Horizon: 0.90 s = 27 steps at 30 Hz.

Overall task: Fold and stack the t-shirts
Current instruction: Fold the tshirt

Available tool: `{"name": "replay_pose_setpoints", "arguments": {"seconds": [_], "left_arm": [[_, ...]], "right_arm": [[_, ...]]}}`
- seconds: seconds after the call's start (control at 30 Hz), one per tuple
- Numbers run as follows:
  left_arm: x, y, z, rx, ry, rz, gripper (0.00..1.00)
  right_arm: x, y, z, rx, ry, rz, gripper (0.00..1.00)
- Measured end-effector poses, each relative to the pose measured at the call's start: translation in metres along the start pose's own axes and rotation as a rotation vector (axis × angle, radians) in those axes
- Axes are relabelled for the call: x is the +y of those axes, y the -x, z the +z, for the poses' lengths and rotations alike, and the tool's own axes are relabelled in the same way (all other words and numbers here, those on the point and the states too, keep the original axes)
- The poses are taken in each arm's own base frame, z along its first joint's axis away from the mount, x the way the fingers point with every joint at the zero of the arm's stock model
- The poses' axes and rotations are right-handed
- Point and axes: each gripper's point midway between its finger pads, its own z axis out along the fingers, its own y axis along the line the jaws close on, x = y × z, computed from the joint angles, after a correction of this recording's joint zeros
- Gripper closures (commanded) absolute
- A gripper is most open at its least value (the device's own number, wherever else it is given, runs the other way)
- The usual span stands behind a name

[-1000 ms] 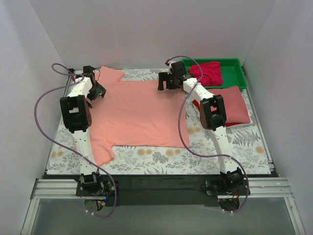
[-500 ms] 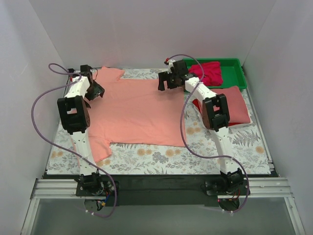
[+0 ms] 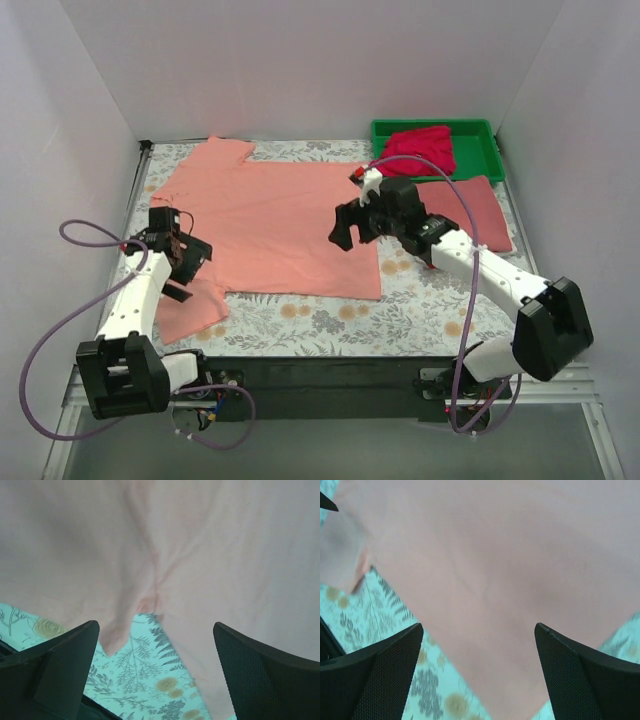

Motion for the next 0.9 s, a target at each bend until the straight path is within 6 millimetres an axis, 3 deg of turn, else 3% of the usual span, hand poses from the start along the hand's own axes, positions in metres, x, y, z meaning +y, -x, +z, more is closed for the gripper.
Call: {"name": "replay_pose_setpoints", "arguments": {"seconds": [0.13, 0.2, 0.27, 0.33, 0.57, 0.73, 0.9], "left_arm": [[0.054, -0.051, 0.01, 0.083, 0.104, -0.064, 0.02], [0.074, -0.064, 0.009, 0.098, 0.159, -0.112, 0.02], [0.088, -0.069, 0.006, 0.098, 0.217, -0.163, 0.02], [0.096, -0.068, 0.004, 0.085, 0.259, -0.194, 0.02], [0.124, -0.078, 0.011, 0.089, 0.4, -0.22, 0.11], [0.146, -0.092, 0.018, 0.133, 0.53, -0.201, 0.28], [0.151, -0.087, 0.016, 0.102, 0.542, -0.193, 0.3]], "right_arm": [[-0.006, -0.086, -0.026, 0.099, -0.04, 0.143, 0.02], [-0.008, -0.125, -0.035, 0.161, -0.061, 0.206, 0.02], [-0.008, -0.147, -0.044, 0.188, -0.073, 0.245, 0.02], [-0.007, -0.153, -0.051, 0.177, -0.082, 0.262, 0.02], [-0.007, -0.128, -0.062, 0.062, -0.102, 0.262, 0.02], [-0.011, -0.136, -0.058, 0.093, -0.12, 0.272, 0.02], [-0.015, -0.143, -0.055, 0.116, -0.142, 0.28, 0.02]]}}
